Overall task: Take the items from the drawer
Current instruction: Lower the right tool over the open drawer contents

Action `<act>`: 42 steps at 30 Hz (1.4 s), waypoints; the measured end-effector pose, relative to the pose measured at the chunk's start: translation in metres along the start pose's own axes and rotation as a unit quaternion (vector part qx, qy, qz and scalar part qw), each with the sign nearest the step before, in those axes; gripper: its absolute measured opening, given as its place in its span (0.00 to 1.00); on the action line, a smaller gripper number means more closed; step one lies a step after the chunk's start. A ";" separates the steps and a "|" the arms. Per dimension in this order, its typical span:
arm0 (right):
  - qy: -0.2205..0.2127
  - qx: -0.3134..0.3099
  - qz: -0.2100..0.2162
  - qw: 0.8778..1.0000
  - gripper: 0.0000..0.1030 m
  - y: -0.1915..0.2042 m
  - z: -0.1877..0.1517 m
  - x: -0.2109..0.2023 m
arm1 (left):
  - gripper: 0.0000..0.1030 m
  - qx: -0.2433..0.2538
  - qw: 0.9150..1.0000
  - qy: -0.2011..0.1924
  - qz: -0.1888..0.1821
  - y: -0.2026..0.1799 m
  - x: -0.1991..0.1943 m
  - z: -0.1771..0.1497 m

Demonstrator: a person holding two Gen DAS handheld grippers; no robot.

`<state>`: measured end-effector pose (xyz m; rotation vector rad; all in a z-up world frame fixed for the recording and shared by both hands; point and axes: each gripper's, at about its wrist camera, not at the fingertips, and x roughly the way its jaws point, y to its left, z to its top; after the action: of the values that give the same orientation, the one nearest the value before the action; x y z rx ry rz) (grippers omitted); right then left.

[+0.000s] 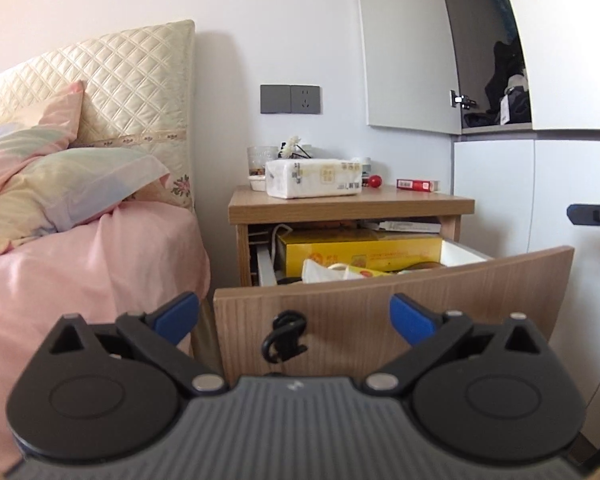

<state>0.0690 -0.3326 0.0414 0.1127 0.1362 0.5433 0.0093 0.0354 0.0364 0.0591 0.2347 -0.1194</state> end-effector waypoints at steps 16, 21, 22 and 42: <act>-0.034 0.002 -0.028 0.999 1.00 0.078 0.053 -0.027 | 1.00 0.001 1.000 -0.003 0.015 -0.024 -0.029 0.071; -0.021 0.022 -0.034 0.999 1.00 0.074 0.052 -0.012 | 1.00 -0.010 1.000 -0.006 0.025 -0.023 -0.012 0.078; -0.020 0.025 -0.040 0.999 1.00 0.072 0.051 -0.008 | 1.00 -0.011 1.000 -0.006 0.025 -0.023 -0.008 0.077; -0.048 0.044 -0.095 0.993 1.00 0.068 0.010 0.055 | 1.00 0.001 0.997 -0.032 0.071 -0.014 0.037 0.051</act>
<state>0.0827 -0.2465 0.0554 0.2083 0.0765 0.3422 0.0549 0.0141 0.0766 0.0734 0.1653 0.0191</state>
